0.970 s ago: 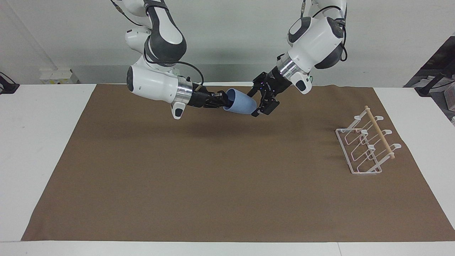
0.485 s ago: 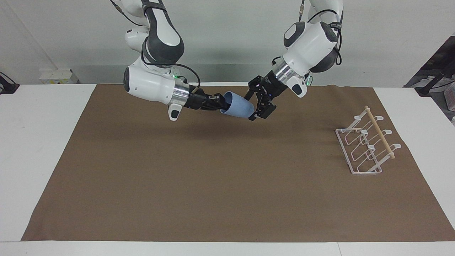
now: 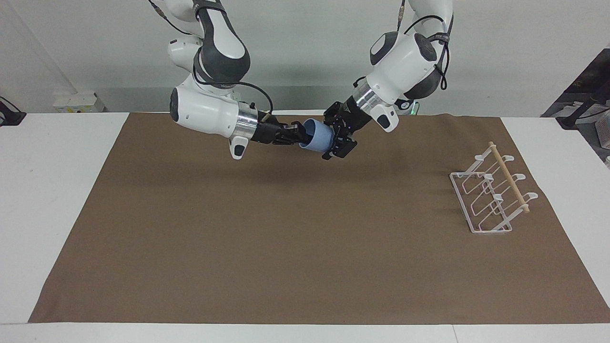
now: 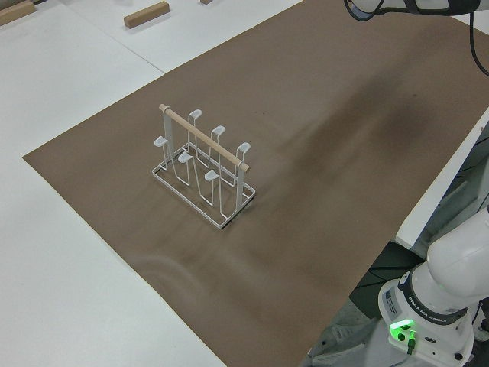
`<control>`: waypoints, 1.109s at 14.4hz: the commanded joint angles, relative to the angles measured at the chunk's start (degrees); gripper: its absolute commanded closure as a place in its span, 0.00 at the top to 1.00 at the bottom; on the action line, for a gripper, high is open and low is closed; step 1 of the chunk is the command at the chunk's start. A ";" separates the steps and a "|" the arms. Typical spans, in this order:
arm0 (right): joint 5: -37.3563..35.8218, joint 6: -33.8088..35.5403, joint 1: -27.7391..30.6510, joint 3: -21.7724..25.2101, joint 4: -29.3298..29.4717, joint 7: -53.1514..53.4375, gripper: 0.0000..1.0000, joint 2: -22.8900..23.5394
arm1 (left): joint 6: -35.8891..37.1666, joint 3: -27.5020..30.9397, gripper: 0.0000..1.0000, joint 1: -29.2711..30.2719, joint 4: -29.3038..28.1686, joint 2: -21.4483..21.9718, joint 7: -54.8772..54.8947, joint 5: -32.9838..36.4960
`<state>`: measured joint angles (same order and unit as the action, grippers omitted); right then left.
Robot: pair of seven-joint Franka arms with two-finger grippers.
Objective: Hang cup on cup holder
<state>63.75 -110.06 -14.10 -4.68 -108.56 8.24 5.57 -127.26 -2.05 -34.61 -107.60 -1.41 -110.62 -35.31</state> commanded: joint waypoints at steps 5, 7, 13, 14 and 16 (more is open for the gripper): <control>1.20 0.55 0.39 -0.06 -0.77 0.38 0.06 -1.18 | 1.93 0.82 0.31 -0.29 1.25 -0.35 -0.12 -0.55; 1.20 0.55 0.47 0.03 -0.68 0.38 0.65 -1.09 | 4.29 1.08 0.30 0.15 1.95 -0.17 -0.30 -0.55; -13.16 -0.85 3.01 0.64 1.15 0.20 1.00 -3.19 | 8.61 1.35 0.30 2.00 3.97 0.18 -2.05 3.66; -19.39 -1.55 4.59 0.64 1.60 -0.15 1.00 -3.81 | 8.70 1.44 0.30 2.35 3.89 0.18 -3.36 6.11; -31.71 -1.39 8.54 0.55 2.39 -0.85 1.00 -5.04 | 10.97 1.44 0.30 3.84 3.71 0.27 -6.78 14.35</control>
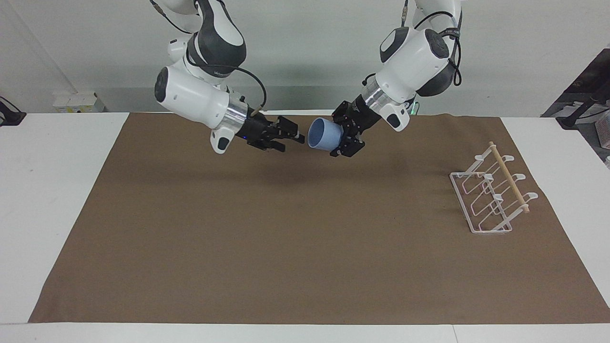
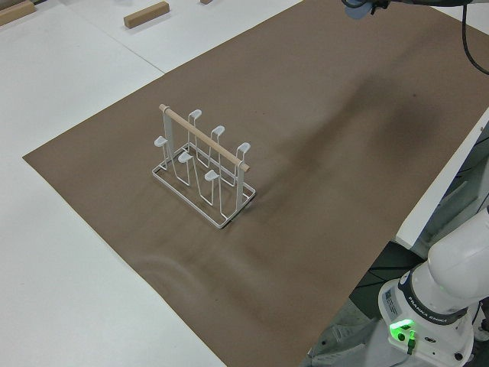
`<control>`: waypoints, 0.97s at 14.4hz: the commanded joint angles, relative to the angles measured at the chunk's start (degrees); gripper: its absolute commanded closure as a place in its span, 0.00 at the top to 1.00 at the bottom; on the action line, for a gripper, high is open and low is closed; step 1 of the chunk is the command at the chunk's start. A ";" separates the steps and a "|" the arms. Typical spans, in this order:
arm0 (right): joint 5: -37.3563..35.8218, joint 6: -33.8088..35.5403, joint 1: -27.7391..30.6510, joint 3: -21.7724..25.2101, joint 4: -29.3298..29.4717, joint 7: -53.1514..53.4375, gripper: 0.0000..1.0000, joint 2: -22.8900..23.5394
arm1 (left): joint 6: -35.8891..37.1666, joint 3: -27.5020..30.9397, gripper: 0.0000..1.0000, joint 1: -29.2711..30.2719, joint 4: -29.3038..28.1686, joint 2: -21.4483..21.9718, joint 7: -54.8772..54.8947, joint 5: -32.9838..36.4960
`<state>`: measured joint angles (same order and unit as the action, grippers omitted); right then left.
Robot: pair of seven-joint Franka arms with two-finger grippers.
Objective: Hang cup on cup holder
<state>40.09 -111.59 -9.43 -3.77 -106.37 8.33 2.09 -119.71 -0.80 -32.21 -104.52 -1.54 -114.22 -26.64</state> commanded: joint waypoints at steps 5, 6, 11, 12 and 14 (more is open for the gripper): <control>-31.26 8.02 12.32 -0.27 5.89 -1.39 1.00 -3.59 | 13.78 0.18 0.30 4.52 0.72 0.84 -5.92 28.69; -35.74 12.75 13.02 -0.27 8.18 -1.48 1.00 -3.50 | 15.98 0.18 0.30 5.31 0.55 1.36 -5.92 33.71; -41.40 30.46 17.51 -0.27 20.15 -6.82 1.00 -2.36 | 19.78 0.09 0.30 9.18 -0.77 1.19 -6.71 59.99; -42.28 31.43 16.99 -0.19 19.37 -7.53 1.00 -2.44 | 19.78 0.09 0.30 10.58 -1.90 0.93 -6.71 65.26; -42.46 32.92 14.29 1.73 18.92 -7.63 1.00 -2.62 | 19.52 0.09 0.31 11.82 -3.49 -0.47 -8.46 75.54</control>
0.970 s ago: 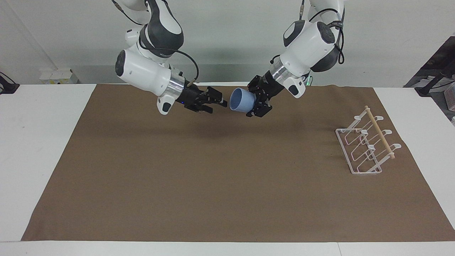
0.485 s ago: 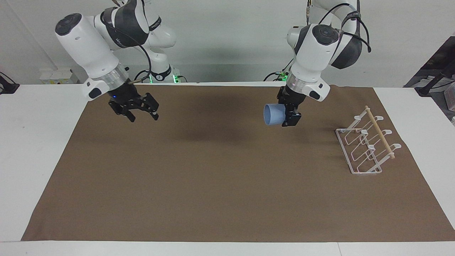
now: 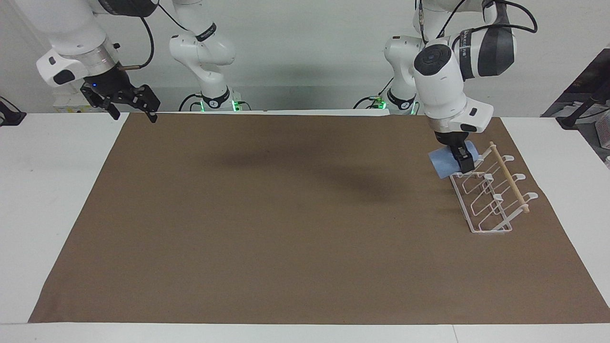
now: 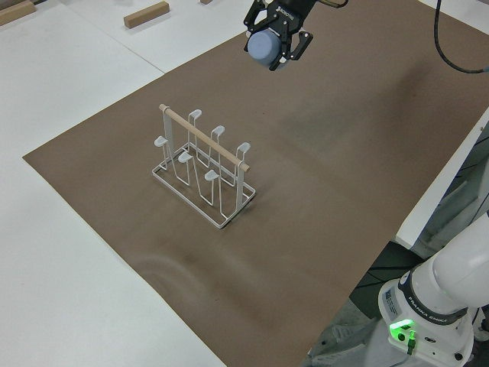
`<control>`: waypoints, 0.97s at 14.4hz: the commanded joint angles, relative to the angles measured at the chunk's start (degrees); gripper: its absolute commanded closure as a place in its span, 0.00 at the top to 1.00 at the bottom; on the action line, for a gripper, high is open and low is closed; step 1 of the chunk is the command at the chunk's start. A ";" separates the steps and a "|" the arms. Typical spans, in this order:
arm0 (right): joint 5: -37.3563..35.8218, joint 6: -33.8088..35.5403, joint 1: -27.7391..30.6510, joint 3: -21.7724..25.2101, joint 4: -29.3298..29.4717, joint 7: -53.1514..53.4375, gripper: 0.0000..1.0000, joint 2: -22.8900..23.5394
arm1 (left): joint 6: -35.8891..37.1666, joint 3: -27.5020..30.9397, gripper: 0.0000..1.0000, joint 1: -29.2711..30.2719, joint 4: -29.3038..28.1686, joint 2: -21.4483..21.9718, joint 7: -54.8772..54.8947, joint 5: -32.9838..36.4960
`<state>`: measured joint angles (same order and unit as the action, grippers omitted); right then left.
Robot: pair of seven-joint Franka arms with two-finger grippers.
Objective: Hang cup on cup holder
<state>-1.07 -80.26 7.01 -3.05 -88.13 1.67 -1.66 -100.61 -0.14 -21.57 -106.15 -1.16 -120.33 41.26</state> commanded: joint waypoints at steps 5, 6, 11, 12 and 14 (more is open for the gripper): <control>-1.22 1.86 -3.67 2.87 0.06 -0.97 1.00 0.61 | 0.41 -0.57 0.31 3.98 -1.87 -6.82 -5.44 24.90; -1.22 1.95 -3.67 2.79 -0.20 -0.97 1.00 0.26 | 0.58 -0.57 0.31 4.60 -1.70 -8.31 -5.52 27.10; -1.22 1.86 -3.50 2.79 -1.34 -0.79 1.00 -0.18 | 3.48 -0.57 0.31 4.78 -1.70 -14.64 -6.40 35.45; -1.22 1.86 -3.50 2.87 -1.35 -0.70 1.00 -0.36 | 3.75 -0.57 0.31 4.95 -1.44 -15.35 -6.49 36.25; -1.22 1.69 -3.50 2.79 -1.52 -0.70 1.00 -0.36 | 3.58 -0.65 0.31 5.65 -1.69 -15.36 -6.58 36.35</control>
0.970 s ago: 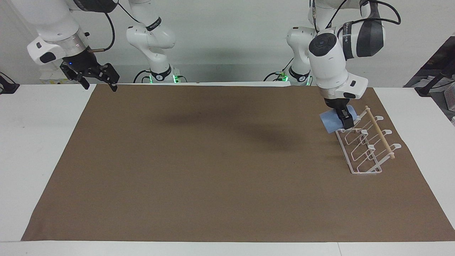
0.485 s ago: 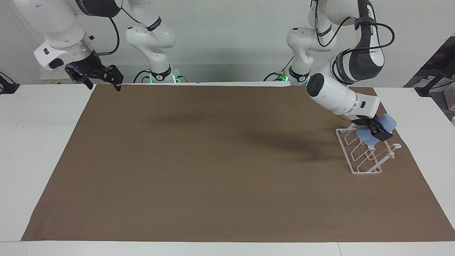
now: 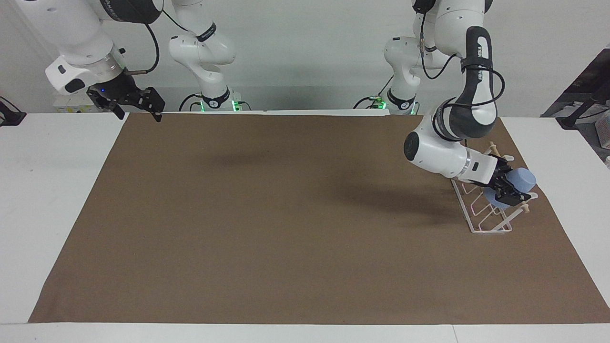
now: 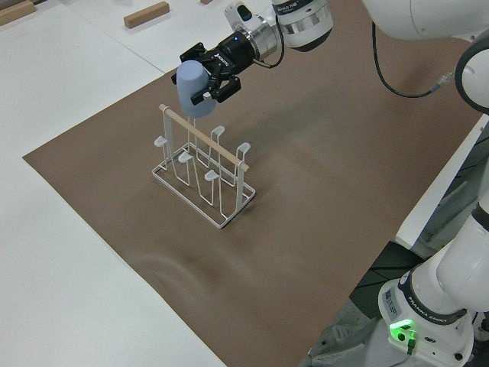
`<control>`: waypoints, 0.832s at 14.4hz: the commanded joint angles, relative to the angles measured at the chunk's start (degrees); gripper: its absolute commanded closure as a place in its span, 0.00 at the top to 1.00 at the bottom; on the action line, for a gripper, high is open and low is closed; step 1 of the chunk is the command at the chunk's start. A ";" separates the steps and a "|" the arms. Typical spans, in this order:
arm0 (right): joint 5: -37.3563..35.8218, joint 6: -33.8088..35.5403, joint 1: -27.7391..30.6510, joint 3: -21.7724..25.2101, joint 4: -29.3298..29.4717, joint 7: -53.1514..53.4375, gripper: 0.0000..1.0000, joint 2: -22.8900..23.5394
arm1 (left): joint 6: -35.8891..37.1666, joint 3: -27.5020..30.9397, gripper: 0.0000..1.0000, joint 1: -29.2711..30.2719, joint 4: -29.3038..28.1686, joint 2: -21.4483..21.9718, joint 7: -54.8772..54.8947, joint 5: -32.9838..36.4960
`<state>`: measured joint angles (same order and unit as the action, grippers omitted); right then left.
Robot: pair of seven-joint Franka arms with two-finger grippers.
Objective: Hang cup on cup holder
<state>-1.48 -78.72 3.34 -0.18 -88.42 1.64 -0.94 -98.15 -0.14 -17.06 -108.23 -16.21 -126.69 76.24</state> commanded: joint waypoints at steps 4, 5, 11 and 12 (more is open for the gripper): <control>-0.81 -0.11 0.17 0.00 -1.67 -0.58 1.00 -1.17 | 0.07 -0.74 0.31 2.11 0.04 -0.49 -0.22 1.45; -0.81 -0.11 0.17 -0.09 -1.67 -0.58 1.00 -1.17 | -0.37 -0.82 0.31 2.46 -0.05 -0.67 -0.22 1.45; -0.81 -0.20 0.00 -0.09 -1.58 -0.76 1.00 -1.17 | -3.97 -0.82 0.31 2.56 -1.20 -1.81 -0.22 1.28; -0.81 -0.38 -0.09 -0.09 -1.58 -0.76 1.00 -1.17 | -4.33 -0.82 0.32 2.64 -1.28 -1.90 -0.22 1.28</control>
<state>-1.48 -78.72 3.32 -0.17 -88.67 1.64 -0.97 -100.71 -0.40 -15.45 -108.65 -18.30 -126.80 76.59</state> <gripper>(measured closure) 0.000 0.256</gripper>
